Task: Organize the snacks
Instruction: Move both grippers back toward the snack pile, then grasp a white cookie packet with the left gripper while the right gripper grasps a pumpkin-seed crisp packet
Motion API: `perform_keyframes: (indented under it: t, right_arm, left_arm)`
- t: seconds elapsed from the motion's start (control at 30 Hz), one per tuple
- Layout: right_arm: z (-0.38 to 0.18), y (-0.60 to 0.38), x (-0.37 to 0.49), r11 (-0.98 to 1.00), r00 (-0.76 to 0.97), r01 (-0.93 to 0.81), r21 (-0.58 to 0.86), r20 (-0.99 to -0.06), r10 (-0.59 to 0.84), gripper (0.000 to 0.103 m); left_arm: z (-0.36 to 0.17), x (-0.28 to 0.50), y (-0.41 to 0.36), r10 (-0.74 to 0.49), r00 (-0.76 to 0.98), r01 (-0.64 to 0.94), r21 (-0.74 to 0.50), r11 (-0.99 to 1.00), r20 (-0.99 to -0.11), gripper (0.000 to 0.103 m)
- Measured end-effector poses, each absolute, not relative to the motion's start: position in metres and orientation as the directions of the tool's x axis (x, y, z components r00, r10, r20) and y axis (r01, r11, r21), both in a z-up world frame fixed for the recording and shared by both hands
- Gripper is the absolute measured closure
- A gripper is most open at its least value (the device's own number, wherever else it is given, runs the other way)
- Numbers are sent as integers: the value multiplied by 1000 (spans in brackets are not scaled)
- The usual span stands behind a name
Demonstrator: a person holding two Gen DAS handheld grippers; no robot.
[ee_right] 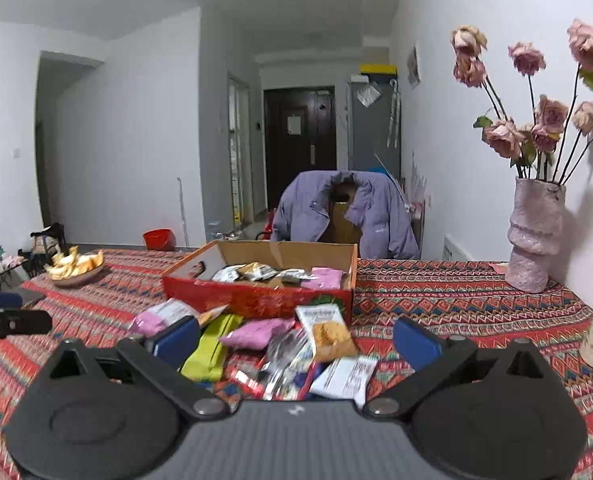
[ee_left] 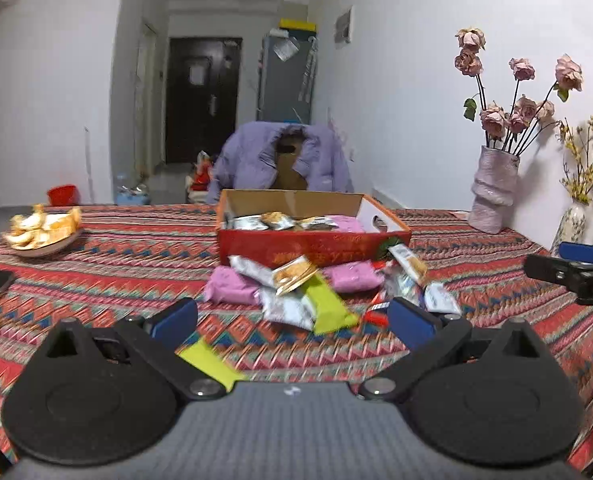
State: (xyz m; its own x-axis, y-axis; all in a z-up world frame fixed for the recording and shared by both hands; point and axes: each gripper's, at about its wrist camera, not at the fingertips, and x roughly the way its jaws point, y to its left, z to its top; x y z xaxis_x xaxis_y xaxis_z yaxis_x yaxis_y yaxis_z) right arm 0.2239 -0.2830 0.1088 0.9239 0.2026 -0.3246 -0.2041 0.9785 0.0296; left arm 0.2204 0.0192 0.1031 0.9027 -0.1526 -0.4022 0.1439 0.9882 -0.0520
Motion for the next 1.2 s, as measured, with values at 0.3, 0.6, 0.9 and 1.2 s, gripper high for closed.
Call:
perform_keyframes:
  t: [0.3,0.6,0.9,1.2]
  right_arm:
    - [59,-262,141,969,909,-245,-17,-351,223,0]
    - [31,-249,128,966,890,-254,-42,-402,217,0]
    - [31,-269,151,978,886,-206,30,-418,199,0]
    - [38,-290,196,979,863,-195,52,-466,197,0]
  left_arm:
    - [57,151,29,-100,883,113,2,994,-459,0]
    - [43,153,41,-58,872,66,-1,998,-485,0]
    - [34,177,30,-61,843,75,4,997,-534,0]
    - [39,234,17,-73,822,83,-7,996,-565,0]
